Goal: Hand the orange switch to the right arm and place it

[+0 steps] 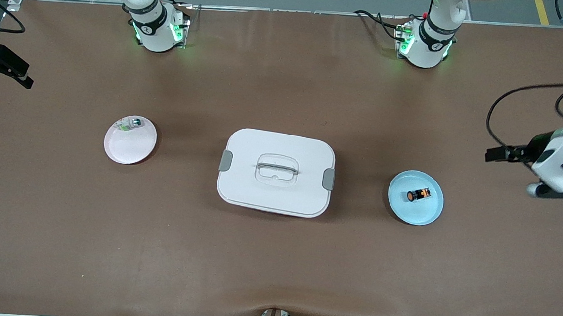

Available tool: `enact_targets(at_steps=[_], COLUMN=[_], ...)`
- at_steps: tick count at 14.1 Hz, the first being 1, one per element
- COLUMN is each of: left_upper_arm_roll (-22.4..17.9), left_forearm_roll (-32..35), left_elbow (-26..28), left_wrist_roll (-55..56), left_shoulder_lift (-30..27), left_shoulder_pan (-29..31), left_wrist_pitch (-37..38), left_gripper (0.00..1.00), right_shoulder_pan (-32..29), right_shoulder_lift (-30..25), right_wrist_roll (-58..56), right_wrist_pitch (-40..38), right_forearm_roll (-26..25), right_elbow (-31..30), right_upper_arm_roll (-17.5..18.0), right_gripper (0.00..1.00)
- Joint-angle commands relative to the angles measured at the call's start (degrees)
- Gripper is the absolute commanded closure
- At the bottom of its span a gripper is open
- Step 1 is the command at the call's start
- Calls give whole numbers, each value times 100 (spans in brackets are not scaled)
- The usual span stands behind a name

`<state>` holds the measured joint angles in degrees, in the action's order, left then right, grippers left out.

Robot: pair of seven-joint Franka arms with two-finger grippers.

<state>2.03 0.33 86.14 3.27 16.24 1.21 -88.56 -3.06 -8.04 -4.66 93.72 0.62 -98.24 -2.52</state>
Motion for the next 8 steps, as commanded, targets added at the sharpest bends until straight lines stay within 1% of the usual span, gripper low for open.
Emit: enact_targets(at_steps=[1,3,6,8], left_upper_arm_roll=[-1,43,52,52], left_forearm_roll=[-173,-227,-227,-227], left_elbow=[-20,332,1096,1378], left_wrist_roll=[286,961,1919,2290], left_shoulder_lift=[335,485,565,652], left_shoulder_pan=[-85,-138,-506,-708], left_wrist_pitch=[-536,-1064,-2188,-2533], left_gripper=[0,0,0,0], right_shoulder_pan=[-54,-54,-54,-54], right_shoulder_lift=[75,75,75,75], right_wrist_roll=[-53,-53,-53,-53], right_wrist_pitch=[-82,-82,-90,-90], right_forearm_roll=[44,44,44,44], right_elbow=[147,147,147,147], right_upper_arm_roll=[42,33,42,41], right_gripper=[0,0,0,0])
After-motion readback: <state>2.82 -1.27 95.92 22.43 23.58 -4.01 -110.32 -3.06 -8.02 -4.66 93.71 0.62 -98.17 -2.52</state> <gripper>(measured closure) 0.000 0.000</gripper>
